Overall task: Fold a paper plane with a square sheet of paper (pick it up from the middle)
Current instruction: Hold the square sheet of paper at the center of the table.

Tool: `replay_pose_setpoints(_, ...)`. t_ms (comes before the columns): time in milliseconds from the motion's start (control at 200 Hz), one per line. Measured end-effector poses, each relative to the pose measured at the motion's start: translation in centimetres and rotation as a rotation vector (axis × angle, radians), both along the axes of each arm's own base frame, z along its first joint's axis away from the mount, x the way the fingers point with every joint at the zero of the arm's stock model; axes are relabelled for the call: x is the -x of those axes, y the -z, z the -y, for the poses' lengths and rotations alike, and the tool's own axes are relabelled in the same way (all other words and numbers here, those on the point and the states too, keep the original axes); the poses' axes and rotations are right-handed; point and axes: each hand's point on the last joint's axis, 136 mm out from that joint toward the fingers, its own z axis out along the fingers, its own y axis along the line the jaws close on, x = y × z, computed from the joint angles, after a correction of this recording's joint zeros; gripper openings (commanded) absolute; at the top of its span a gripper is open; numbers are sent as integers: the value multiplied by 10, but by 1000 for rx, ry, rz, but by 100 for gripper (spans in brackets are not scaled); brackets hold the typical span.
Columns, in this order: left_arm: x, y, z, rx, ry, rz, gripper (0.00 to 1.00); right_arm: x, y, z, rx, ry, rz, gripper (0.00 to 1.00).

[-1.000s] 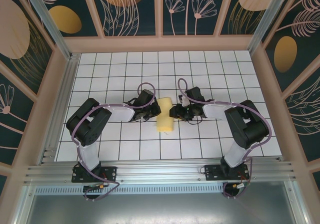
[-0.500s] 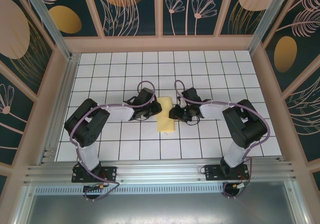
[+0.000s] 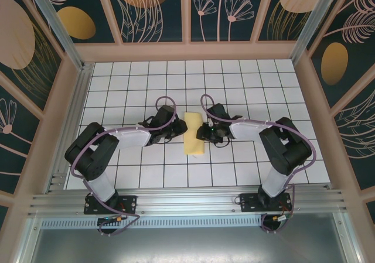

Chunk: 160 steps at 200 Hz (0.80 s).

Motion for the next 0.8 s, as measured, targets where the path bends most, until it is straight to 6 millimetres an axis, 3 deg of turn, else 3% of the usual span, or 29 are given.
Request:
replay_pose_setpoints(335, 1, -8, 11, 56, 39, 11, 18, 0, 1, 0, 58, -8, 16, 37)
replay_pose_setpoints(801, 0, 1, 7, 28, 23, -1, 16, 0, 3, 1, 96, -31, 30, 35)
